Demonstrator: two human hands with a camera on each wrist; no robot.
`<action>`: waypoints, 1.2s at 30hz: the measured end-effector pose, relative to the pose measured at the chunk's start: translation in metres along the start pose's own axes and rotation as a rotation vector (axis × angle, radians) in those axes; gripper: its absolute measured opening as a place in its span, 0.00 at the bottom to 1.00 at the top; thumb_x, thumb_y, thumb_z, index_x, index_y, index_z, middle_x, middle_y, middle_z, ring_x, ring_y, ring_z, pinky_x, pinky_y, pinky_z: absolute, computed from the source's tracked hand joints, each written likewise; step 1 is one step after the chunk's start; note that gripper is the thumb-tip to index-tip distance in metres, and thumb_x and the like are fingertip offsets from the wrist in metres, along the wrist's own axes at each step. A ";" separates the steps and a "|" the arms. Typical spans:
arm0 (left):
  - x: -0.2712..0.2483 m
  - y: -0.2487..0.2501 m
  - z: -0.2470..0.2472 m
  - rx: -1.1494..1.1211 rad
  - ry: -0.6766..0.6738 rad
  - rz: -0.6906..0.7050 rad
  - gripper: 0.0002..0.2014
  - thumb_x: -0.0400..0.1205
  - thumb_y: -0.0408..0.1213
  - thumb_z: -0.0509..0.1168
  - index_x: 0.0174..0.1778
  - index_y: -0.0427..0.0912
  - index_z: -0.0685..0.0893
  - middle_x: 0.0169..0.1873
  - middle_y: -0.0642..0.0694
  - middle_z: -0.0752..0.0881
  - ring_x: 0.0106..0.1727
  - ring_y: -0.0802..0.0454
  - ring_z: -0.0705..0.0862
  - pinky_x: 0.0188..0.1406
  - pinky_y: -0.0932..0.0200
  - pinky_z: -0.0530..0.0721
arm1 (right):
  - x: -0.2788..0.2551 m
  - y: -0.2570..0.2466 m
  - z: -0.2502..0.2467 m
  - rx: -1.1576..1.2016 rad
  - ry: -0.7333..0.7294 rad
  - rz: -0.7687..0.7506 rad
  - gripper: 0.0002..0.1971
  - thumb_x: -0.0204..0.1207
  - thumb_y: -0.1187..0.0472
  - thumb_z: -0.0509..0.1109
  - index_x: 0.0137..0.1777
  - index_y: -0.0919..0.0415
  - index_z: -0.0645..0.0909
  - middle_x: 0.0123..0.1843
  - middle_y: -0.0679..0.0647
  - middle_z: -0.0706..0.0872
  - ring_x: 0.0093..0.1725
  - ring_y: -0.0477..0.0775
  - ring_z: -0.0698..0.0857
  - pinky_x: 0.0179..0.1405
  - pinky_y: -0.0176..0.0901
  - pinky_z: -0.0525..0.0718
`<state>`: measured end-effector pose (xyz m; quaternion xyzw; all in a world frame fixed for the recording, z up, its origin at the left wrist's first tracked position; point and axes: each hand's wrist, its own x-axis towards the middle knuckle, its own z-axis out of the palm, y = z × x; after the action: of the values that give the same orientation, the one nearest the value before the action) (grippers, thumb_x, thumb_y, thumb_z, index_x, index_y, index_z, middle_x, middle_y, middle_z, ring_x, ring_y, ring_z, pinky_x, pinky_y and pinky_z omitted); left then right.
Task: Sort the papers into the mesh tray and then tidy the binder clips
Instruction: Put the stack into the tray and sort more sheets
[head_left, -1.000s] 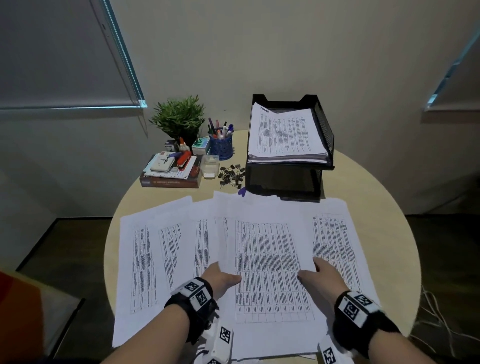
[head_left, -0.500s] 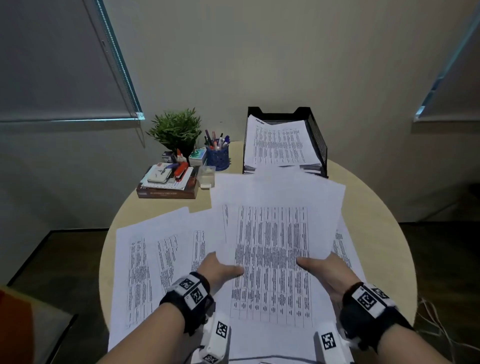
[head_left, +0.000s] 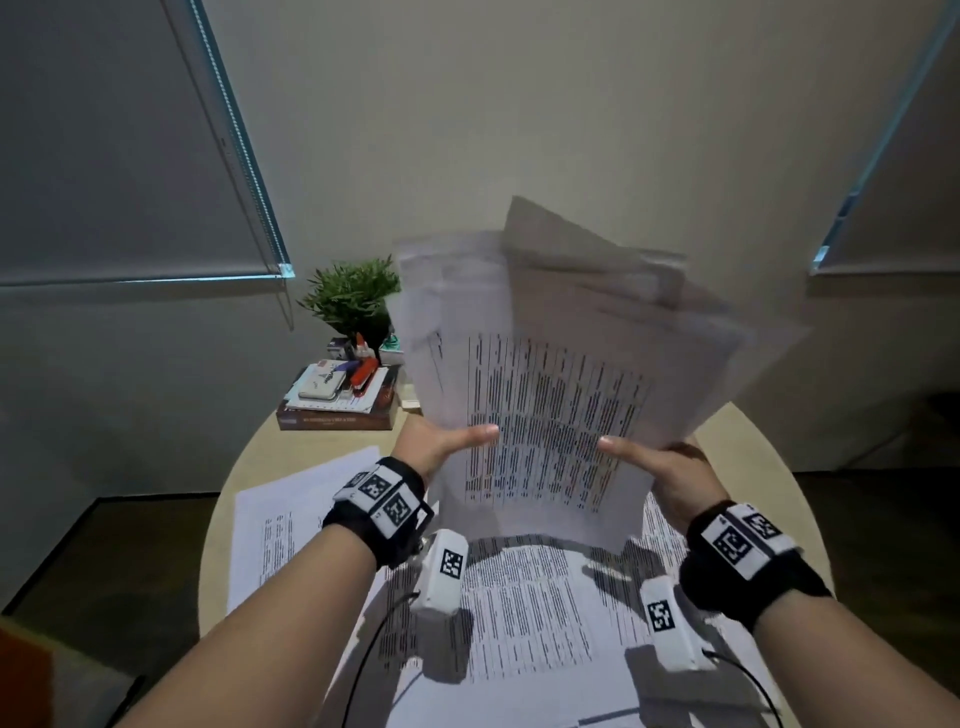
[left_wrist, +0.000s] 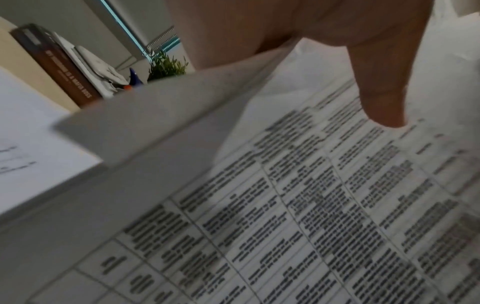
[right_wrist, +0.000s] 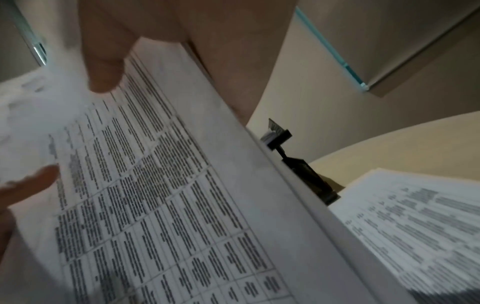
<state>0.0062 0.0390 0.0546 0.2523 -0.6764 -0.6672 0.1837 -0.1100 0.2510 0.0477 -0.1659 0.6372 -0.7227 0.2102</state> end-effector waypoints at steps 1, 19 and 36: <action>0.000 -0.002 0.002 0.015 -0.019 -0.010 0.30 0.48 0.55 0.84 0.36 0.39 0.82 0.43 0.35 0.87 0.49 0.43 0.85 0.70 0.37 0.75 | -0.002 0.000 0.003 0.022 0.000 -0.009 0.47 0.35 0.45 0.89 0.60 0.57 0.83 0.56 0.51 0.91 0.59 0.53 0.87 0.69 0.57 0.77; 0.011 0.007 0.013 -0.049 -0.008 0.108 0.21 0.66 0.26 0.78 0.45 0.51 0.78 0.43 0.52 0.85 0.48 0.61 0.84 0.65 0.51 0.79 | 0.017 -0.002 0.010 0.050 0.049 -0.087 0.29 0.52 0.62 0.87 0.56 0.64 0.85 0.51 0.57 0.92 0.53 0.56 0.90 0.62 0.56 0.83; 0.017 0.016 0.022 -0.296 -0.089 0.250 0.37 0.39 0.50 0.85 0.45 0.46 0.85 0.36 0.54 0.92 0.42 0.61 0.90 0.42 0.66 0.87 | 0.009 -0.021 0.008 0.072 0.101 -0.228 0.16 0.63 0.70 0.79 0.50 0.55 0.86 0.43 0.48 0.93 0.45 0.48 0.90 0.48 0.42 0.88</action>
<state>-0.0219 0.0471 0.0683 0.1067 -0.6043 -0.7420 0.2700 -0.1155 0.2412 0.0696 -0.1933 0.5977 -0.7716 0.1000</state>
